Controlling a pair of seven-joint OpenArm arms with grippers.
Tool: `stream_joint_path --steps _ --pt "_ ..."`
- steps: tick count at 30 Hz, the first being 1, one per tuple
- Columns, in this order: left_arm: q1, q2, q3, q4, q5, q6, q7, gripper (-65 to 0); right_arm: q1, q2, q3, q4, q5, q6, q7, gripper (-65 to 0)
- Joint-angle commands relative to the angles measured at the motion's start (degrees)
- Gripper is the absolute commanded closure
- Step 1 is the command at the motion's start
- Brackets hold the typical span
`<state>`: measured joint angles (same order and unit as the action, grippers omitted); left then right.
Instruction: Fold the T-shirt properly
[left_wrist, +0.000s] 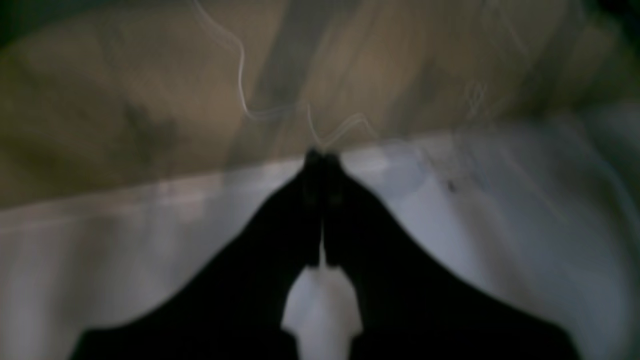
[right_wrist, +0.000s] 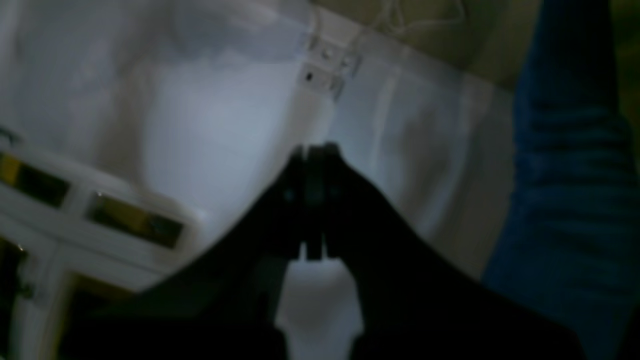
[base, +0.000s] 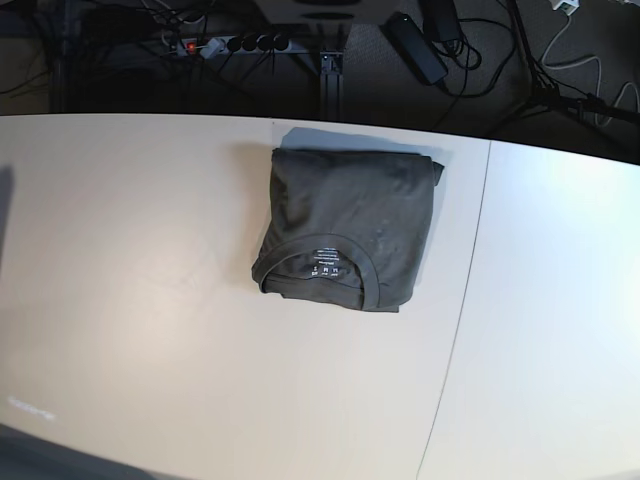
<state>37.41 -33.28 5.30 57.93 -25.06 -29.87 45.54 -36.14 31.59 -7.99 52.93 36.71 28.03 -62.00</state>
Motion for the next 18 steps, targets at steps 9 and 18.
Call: stream_joint_path --steps 9,18 --pt "-29.64 14.47 29.42 -35.43 3.48 6.95 -1.88 0.0 21.33 -9.81 0.22 -28.26 -5.05 -5.81 -1.18 0.0" --pt "-38.93 26.38 33.57 -42.21 0.5 8.24 -5.14 0.0 30.67 -19.82 0.22 -30.58 -11.47 -7.3 2.54 0.0"
